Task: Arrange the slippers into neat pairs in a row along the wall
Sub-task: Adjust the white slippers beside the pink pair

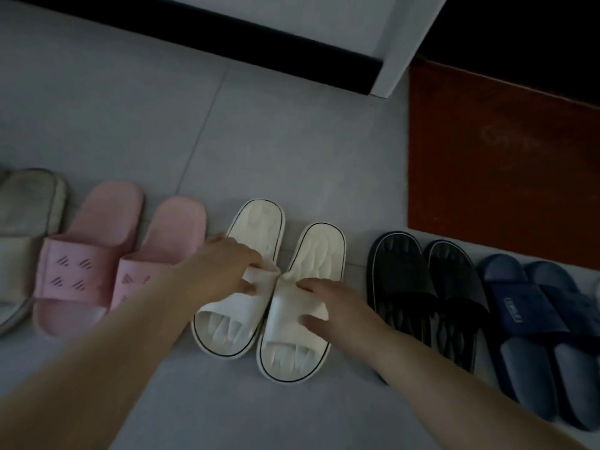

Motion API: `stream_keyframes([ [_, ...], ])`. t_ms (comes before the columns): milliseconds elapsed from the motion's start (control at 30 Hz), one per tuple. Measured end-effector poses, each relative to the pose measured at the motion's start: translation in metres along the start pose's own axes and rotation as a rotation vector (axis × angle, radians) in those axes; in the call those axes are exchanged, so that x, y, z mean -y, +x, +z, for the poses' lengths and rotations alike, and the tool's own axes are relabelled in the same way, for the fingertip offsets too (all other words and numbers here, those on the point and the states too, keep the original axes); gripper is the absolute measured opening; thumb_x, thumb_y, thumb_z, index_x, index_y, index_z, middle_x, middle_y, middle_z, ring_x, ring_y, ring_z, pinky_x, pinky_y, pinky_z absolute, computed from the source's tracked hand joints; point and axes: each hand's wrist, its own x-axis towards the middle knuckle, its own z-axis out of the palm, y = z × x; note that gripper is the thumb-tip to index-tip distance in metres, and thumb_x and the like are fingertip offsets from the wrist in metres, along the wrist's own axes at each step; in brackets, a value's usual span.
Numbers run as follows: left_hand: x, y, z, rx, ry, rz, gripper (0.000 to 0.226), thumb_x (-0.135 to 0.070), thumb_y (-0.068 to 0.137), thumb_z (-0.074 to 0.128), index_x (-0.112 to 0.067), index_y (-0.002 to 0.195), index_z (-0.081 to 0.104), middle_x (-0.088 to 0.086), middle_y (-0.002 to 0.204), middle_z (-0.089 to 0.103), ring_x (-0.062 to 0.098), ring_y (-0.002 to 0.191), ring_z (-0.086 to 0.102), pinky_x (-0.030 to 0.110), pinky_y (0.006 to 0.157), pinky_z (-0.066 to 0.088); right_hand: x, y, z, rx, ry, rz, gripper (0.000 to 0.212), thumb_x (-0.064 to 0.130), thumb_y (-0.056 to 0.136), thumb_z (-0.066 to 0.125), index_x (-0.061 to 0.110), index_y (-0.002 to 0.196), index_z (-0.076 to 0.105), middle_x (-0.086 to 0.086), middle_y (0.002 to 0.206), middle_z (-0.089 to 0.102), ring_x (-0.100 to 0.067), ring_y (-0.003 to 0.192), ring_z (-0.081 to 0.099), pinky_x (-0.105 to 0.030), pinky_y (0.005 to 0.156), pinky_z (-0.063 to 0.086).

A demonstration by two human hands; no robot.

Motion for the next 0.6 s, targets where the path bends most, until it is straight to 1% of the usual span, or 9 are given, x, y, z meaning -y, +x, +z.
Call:
stream_keyframes([
  [133, 0.001, -0.002, 0.008, -0.051, -0.264, -0.018, 0.024, -0.028, 0.080, 0.069, -0.022, 0.103, 0.063, -0.008, 0.088, 0.058, 0.017, 0.091, 0.056, 0.022, 0.075, 0.038, 0.011, 0.013, 0.011, -0.096, -0.013, 0.009, 0.045, 0.037, 0.089, 0.055, 0.021, 0.131, 0.047, -0.002, 0.130, 0.058, -0.023, 0.120, 0.052, -0.031, 0.093, 0.040],
  [233, -0.013, -0.010, 0.010, -0.079, -0.451, -0.021, 0.033, -0.012, 0.081, 0.068, -0.019, 0.112, 0.059, -0.015, 0.081, 0.055, 0.012, 0.086, 0.053, 0.006, 0.064, 0.038, 0.014, 0.017, 0.010, -0.117, 0.123, 0.007, 0.039, 0.034, 0.088, 0.059, 0.019, 0.124, 0.056, -0.002, 0.124, 0.062, -0.022, 0.115, 0.056, -0.029, 0.088, 0.042],
  [300, -0.031, -0.015, 0.008, -0.016, -0.525, -0.009, 0.057, -0.006, 0.084, 0.063, -0.023, 0.134, 0.042, -0.008, 0.088, 0.057, 0.013, 0.088, 0.053, 0.005, 0.067, 0.039, 0.013, 0.022, 0.005, -0.090, 0.124, -0.004, 0.030, 0.027, 0.088, 0.059, 0.016, 0.116, 0.064, -0.005, 0.117, 0.066, -0.024, 0.109, 0.060, -0.031, 0.086, 0.045],
  [333, -0.039, -0.015, 0.008, 0.020, -0.501, -0.023, 0.065, -0.007, 0.085, 0.061, -0.025, 0.141, 0.034, -0.004, 0.095, 0.058, 0.014, 0.091, 0.054, 0.011, 0.073, 0.039, 0.013, 0.024, 0.003, -0.061, 0.084, -0.013, 0.027, 0.025, 0.088, 0.059, 0.016, 0.111, 0.067, -0.006, 0.114, 0.067, -0.024, 0.107, 0.061, -0.031, 0.084, 0.046],
  [367, -0.047, -0.014, 0.010, 0.034, -0.471, -0.051, 0.064, -0.011, 0.086, 0.061, -0.024, 0.142, 0.033, 0.000, 0.102, 0.060, 0.017, 0.096, 0.056, 0.015, 0.077, 0.037, 0.013, 0.024, 0.001, -0.033, 0.044, -0.023, 0.023, 0.026, 0.086, 0.060, 0.016, 0.105, 0.070, -0.006, 0.110, 0.069, -0.025, 0.103, 0.062, -0.030, 0.081, 0.045],
  [433, -0.063, -0.014, 0.016, 0.042, -0.437, -0.147, 0.045, -0.019, 0.086, 0.063, -0.015, 0.130, 0.051, 0.009, 0.110, 0.064, 0.024, 0.106, 0.060, 0.017, 0.075, 0.034, 0.013, 0.026, -0.005, -0.008, -0.006, -0.057, 0.016, 0.027, 0.081, 0.065, 0.019, 0.091, 0.074, -0.006, 0.099, 0.072, -0.025, 0.096, 0.065, -0.029, 0.076, 0.046],
  [467, -0.070, -0.014, 0.021, 0.059, -0.454, -0.196, 0.039, -0.022, 0.085, 0.064, -0.008, 0.121, 0.057, 0.014, 0.106, 0.064, 0.028, 0.107, 0.060, 0.019, 0.074, 0.035, 0.013, 0.026, -0.009, 0.004, -0.013, -0.078, 0.012, 0.024, 0.077, 0.068, 0.019, 0.086, 0.074, -0.005, 0.093, 0.074, -0.024, 0.092, 0.066, -0.028, 0.076, 0.047],
  [533, -0.083, -0.018, 0.037, 0.072, -0.574, -0.271, 0.034, -0.023, 0.084, 0.065, -0.002, 0.111, 0.060, 0.014, 0.095, 0.060, 0.030, 0.098, 0.061, 0.024, 0.072, 0.039, 0.014, 0.025, -0.019, 0.059, 0.010, -0.131, 0.005, 0.017, 0.072, 0.073, 0.019, 0.076, 0.074, -0.001, 0.078, 0.072, -0.017, 0.082, 0.067, -0.024, 0.074, 0.047],
  [600, -0.092, -0.027, 0.053, -0.013, -0.676, -0.307, 0.024, -0.021, 0.085, 0.063, -0.007, 0.104, 0.064, 0.003, 0.083, 0.055, 0.025, 0.084, 0.057, 0.020, 0.063, 0.038, 0.016, 0.018, -0.038, 0.071, 0.084, -0.191, 0.015, 0.015, 0.071, 0.075, 0.025, 0.063, 0.068, 0.008, 0.065, 0.066, -0.007, 0.071, 0.064, -0.023, 0.072, 0.048],
])
